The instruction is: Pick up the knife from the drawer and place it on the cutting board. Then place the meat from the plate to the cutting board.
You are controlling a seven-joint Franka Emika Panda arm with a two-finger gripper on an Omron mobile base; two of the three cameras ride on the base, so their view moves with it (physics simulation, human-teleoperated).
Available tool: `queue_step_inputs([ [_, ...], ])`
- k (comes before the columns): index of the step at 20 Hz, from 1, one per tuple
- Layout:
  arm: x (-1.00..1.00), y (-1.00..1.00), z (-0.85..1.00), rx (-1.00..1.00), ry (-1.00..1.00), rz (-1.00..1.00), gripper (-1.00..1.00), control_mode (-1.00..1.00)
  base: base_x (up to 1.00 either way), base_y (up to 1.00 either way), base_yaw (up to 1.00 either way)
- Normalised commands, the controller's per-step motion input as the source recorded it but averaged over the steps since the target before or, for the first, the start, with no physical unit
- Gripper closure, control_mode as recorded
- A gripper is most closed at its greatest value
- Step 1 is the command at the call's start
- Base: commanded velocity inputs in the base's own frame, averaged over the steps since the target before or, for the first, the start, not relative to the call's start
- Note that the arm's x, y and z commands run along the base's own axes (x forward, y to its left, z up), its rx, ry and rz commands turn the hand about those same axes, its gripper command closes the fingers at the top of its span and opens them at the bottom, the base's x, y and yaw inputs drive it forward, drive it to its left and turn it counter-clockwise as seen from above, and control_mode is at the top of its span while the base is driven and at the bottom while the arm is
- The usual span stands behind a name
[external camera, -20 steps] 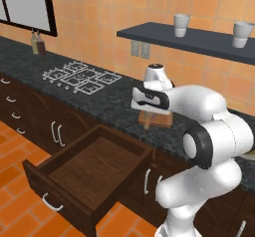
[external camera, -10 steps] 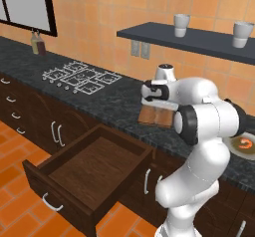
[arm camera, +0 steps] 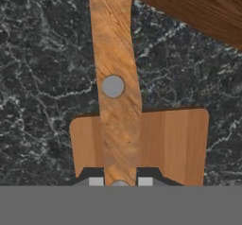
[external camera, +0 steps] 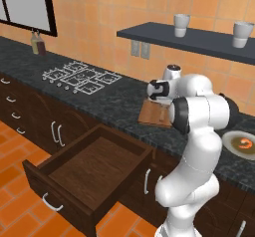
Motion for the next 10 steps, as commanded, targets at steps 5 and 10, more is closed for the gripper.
queue_step_inputs([
  [5,0.03,-0.41,-0.29,0.0,-0.11,0.0,1.0,-1.0,0.0,0.0,0.0],
  [10,0.03,0.03,-0.17,-0.02,-0.09,0.0,1.0,-1.0,0.0,0.0,0.0],
])
